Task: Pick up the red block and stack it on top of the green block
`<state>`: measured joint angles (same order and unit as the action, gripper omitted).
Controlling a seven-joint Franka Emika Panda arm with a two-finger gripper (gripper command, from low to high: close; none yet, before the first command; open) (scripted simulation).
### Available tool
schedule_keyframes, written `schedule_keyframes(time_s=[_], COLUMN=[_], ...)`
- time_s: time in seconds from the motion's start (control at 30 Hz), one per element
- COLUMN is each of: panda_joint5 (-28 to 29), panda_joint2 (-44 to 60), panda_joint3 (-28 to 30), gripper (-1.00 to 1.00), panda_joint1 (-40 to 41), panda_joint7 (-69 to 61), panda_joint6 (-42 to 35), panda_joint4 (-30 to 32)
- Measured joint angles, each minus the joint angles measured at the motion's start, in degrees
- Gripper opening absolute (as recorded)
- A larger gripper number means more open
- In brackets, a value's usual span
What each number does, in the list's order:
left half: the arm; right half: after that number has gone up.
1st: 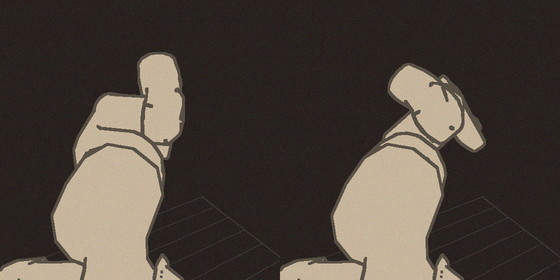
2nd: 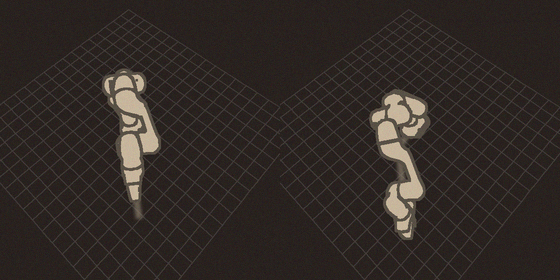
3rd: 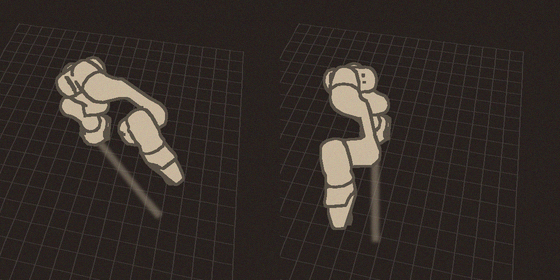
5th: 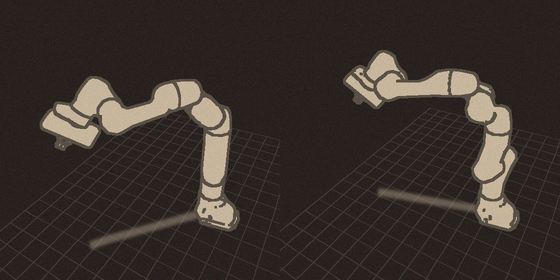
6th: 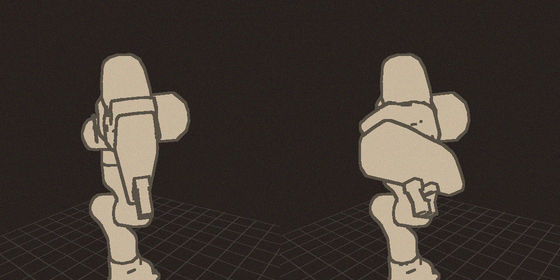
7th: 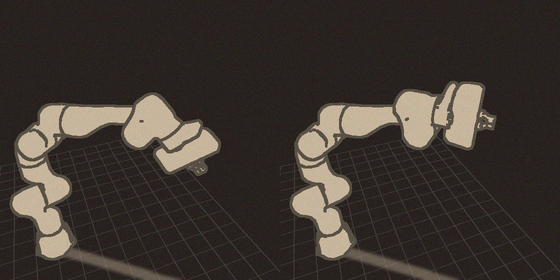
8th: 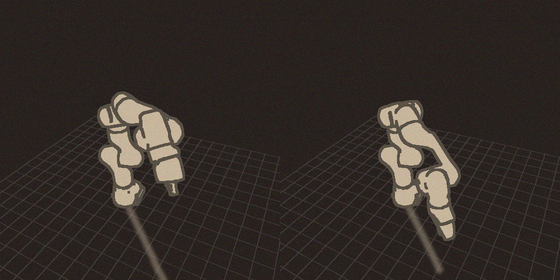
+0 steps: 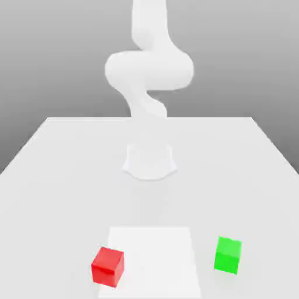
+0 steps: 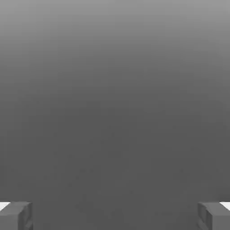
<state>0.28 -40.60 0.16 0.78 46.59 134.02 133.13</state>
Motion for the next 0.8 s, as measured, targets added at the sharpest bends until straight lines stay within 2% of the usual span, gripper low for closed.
schedule_keyframes(time_s=[0.5,0.8], panda_joint5=[0.6,-1.5], panda_joint2=[31.5,50.2], panda_joint3=[2.0,2.9], gripper=[0.0,0.0], panda_joint1=[4.1,6.4], panda_joint7=[3.7,4.0], panda_joint6=[13.5,22.0], panda_joint4=[8.1,12.5])
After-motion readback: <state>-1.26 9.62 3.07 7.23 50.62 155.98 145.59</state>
